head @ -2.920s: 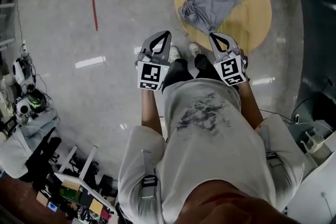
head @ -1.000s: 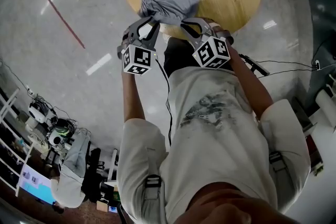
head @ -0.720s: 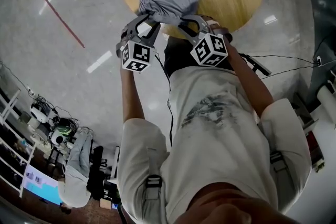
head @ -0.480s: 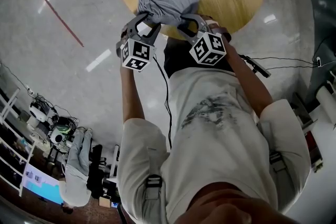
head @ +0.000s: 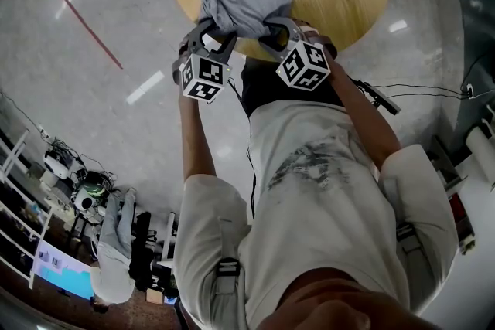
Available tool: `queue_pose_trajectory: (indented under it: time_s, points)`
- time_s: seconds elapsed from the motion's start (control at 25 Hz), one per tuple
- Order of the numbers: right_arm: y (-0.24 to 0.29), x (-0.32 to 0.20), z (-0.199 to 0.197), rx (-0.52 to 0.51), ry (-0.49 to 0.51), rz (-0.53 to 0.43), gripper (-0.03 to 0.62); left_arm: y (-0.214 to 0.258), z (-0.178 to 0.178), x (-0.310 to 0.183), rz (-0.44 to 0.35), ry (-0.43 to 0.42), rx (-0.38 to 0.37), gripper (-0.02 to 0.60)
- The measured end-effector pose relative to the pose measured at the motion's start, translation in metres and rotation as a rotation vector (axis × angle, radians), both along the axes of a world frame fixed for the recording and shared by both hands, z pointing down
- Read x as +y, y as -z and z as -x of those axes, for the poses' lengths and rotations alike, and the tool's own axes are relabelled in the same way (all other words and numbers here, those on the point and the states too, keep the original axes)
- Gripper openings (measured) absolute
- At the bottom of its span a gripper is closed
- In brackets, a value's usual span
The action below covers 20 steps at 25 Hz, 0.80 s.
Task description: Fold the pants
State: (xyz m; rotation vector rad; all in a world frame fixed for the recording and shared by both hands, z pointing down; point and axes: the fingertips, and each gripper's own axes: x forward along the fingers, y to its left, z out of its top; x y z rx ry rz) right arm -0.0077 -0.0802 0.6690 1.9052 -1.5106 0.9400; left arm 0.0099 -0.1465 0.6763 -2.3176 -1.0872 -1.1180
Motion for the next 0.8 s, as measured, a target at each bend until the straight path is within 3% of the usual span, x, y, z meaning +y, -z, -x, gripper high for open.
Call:
queue_pose_trajectory:
  time_s: [0.28, 0.44, 0.8]
  points:
    - [-0.004, -0.002, -0.003, -0.044, 0.004, -0.016, 0.134, -0.004, -0.005, 0.003, 0.000, -0.013, -0.007, 0.172]
    - [-0.007, 0.000, -0.004, -0.067, 0.004, -0.023, 0.121, -0.007, 0.000, 0.011, 0.007, -0.029, -0.010, 0.078]
    - [-0.005, 0.015, 0.007, -0.143, 0.008, -0.018, 0.089, -0.005, 0.020, 0.027, 0.075, -0.005, -0.062, 0.034]
